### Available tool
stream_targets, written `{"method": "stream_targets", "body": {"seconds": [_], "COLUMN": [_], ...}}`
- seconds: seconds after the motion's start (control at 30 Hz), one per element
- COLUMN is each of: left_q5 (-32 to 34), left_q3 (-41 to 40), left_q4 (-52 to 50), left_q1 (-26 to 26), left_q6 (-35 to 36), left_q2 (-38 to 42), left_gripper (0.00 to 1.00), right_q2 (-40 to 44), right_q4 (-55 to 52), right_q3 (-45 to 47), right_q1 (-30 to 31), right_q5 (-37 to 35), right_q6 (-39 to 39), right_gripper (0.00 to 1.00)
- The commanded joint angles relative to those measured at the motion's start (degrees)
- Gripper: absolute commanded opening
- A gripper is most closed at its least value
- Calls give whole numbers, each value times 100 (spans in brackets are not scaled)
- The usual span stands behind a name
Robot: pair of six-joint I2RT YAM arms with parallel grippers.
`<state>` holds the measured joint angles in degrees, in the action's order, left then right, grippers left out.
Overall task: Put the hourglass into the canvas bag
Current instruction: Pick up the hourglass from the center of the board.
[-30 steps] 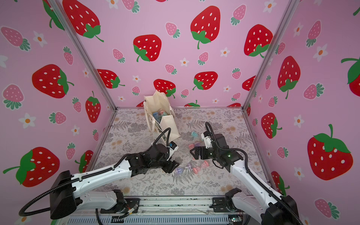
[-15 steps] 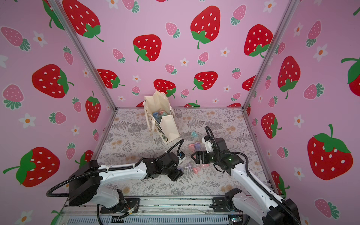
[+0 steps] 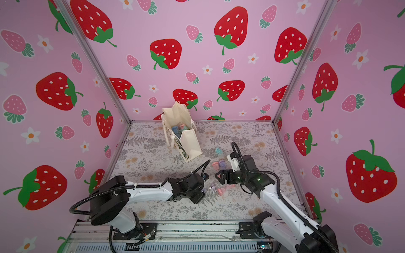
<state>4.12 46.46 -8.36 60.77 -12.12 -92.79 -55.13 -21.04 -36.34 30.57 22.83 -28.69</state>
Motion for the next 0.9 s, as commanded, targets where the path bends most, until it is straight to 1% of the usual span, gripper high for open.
{"method": "stream_targets", "body": {"seconds": [0.0,0.23,0.33,0.43,0.87], "left_q5": [115,108,80,80,124], "left_q3": [154,120,103,84,-40], "left_q4": [157,233,260,273,391], "left_q1": [23,28,22,27,14], "left_q6": [61,30,25,43,9], "left_q2": [-119,-220,-197,-155,289], "left_gripper": [62,58,52,50,42], "right_q2": [59,48,38,22,5], "right_q4": [-23,-19,-23,-13,12], "right_q3": [63,41,39,16,-29], "right_q1": [-33,-32,-27,-32,-33], "right_q5": [-86,-114,-117,-117,-169], "right_q6": [12,21,21,24,17], "right_gripper": [99,99,99,99,99]}}
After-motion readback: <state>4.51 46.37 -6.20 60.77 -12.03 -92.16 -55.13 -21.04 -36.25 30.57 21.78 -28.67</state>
